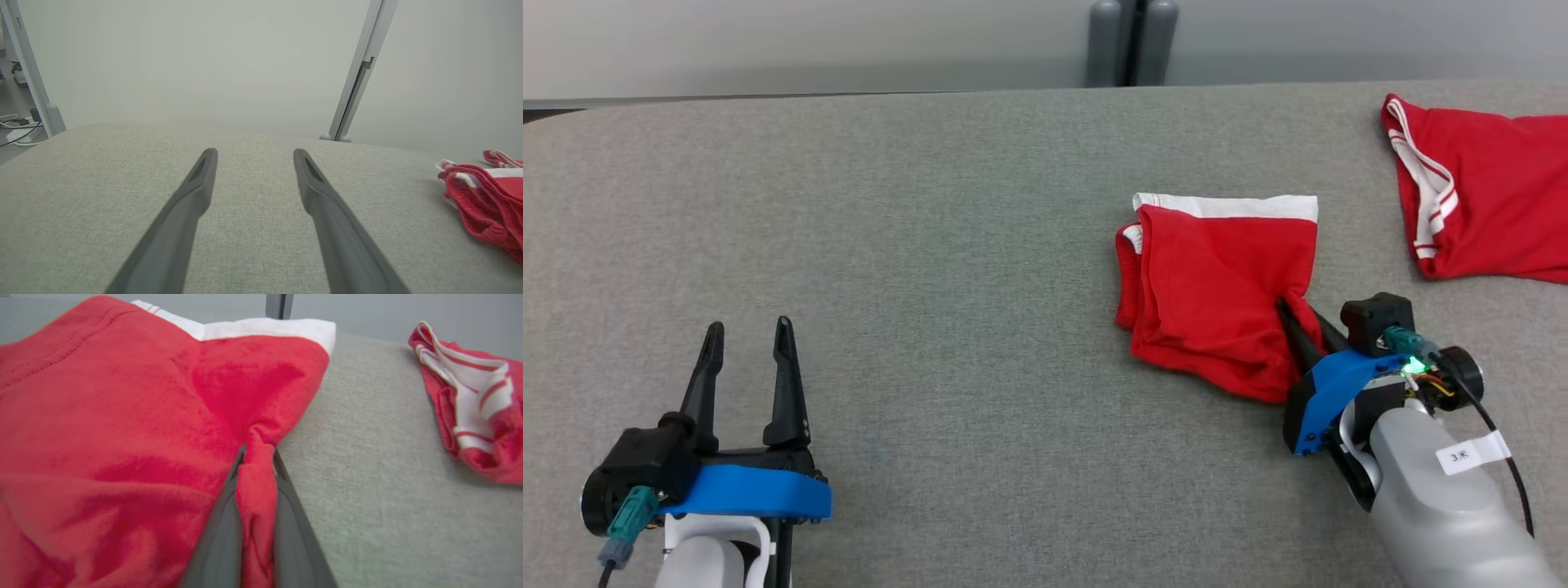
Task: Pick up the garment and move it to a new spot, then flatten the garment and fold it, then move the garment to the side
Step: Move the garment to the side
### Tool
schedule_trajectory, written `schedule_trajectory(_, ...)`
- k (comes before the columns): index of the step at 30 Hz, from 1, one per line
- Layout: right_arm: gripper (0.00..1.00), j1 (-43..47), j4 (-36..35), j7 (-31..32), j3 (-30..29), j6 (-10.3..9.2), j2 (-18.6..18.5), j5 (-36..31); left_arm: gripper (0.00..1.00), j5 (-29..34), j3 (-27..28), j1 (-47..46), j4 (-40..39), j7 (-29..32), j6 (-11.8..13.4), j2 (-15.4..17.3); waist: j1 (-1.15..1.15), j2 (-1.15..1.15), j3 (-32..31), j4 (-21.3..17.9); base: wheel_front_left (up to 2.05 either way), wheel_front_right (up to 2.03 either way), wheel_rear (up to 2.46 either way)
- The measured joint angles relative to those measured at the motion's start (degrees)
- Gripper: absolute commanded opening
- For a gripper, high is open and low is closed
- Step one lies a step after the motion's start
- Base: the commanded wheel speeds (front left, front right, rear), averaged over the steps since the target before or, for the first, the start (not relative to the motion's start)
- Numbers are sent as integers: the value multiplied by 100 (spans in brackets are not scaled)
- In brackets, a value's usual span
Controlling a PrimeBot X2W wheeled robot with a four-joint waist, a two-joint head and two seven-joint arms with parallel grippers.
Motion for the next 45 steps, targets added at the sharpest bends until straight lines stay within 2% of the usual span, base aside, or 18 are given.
schedule_trajectory(6, 0, 163, -514, -14, 30, -1, -331, 51, 100, 8, 25, -62, -104, 0, -9, 68, 0, 0, 148, -257, 0, 0, 0)
schedule_trajectory(12, 0, -4, -956, 143, 115, 0, -461, 40, 100, 8, -36, -156, -132, 0, -26, 91, 0, 0, 303, -260, 0, 0, 0)
schedule_trajectory(15, 0, -251, -1188, 309, 146, 0, -638, 4, 100, 4, -65, -185, -158, 0, -26, 112, 0, 0, 402, -225, 0, 0, 0)
schedule_trajectory(20, 0, -699, -1569, 746, 321, 0, -1166, -49, 100, -37, -23, -245, -230, 0, -27, 172, 0, 0, 657, -243, 0, 0, 0)
schedule_trajectory(24, 0, -1016, -1893, 1150, 325, 0, -1760, -7, 100, -52, 2, -270, -286, 0, -27, 208, 0, 0, 858, -289, 0, 0, 0)
schedule_trajectory(34, 0, -1386, -2326, 2148, 65, 0, -3026, 516, 100, -112, -36, -450, -417, 0, -29, 308, 1, 0, 1227, -337, 0, 0, 0)
schedule_trajectory(45, 0, -1494, -2365, 2711, -469, 0, -3297, 193, 100, -194, -97, -620, -438, 0, -30, 328, 0, 0, 1477, -245, 0, 0, 0)
